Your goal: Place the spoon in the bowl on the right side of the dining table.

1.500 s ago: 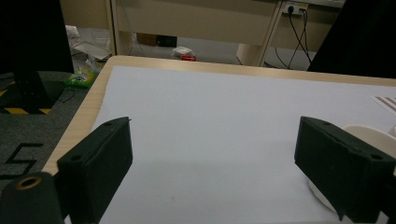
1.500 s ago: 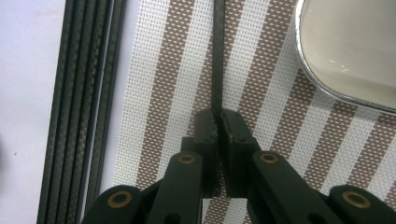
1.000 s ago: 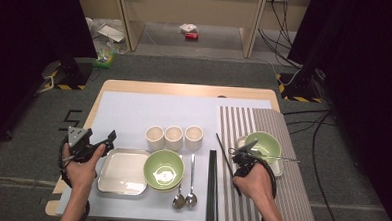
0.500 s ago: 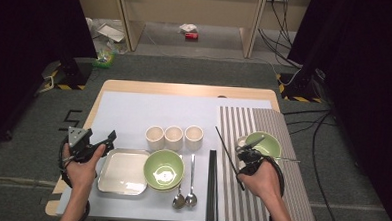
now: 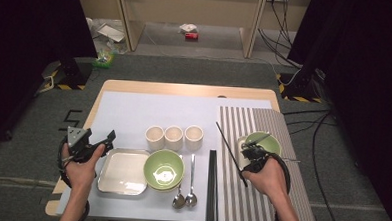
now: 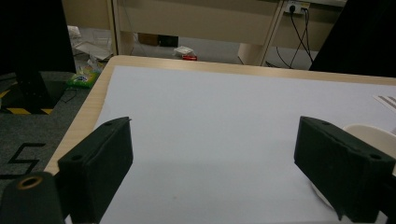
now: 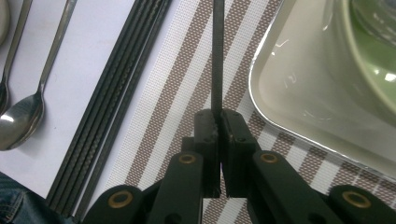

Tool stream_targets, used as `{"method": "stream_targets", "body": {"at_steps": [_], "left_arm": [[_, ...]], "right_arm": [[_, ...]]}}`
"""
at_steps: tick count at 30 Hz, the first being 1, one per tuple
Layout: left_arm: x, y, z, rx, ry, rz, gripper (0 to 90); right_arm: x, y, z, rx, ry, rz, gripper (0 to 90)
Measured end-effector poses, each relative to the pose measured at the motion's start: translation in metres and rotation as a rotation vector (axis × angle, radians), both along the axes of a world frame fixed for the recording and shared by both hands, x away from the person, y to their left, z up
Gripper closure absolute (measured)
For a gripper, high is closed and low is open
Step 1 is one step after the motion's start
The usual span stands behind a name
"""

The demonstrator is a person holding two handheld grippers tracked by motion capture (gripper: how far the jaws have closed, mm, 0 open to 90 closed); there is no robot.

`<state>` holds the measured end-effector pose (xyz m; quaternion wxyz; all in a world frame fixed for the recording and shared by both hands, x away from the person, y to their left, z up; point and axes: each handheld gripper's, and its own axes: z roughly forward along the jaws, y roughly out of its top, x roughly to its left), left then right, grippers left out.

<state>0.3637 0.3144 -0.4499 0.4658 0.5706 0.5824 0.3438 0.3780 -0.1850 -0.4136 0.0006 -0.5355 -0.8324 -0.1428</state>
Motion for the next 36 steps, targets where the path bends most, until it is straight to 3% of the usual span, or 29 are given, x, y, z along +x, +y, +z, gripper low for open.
{"method": "stream_targets", "body": {"at_steps": [13, 25, 36], "left_arm": [[0.0, 0.0, 0.0, 0.0, -0.001, 0.001, 10.6], [0.0, 0.001, -0.001, 0.0, -0.001, 0.002, 10.6], [0.0, 0.001, -0.001, 0.0, -0.001, 0.003, 10.6]], "right_arm": [[0.004, -0.009, 0.011, 0.024, -0.036, 0.104, 86.2], [0.013, -0.02, 0.023, 0.009, -0.086, 0.192, 86.1], [0.019, -0.027, 0.031, -0.007, -0.102, 0.213, 86.1]]}}
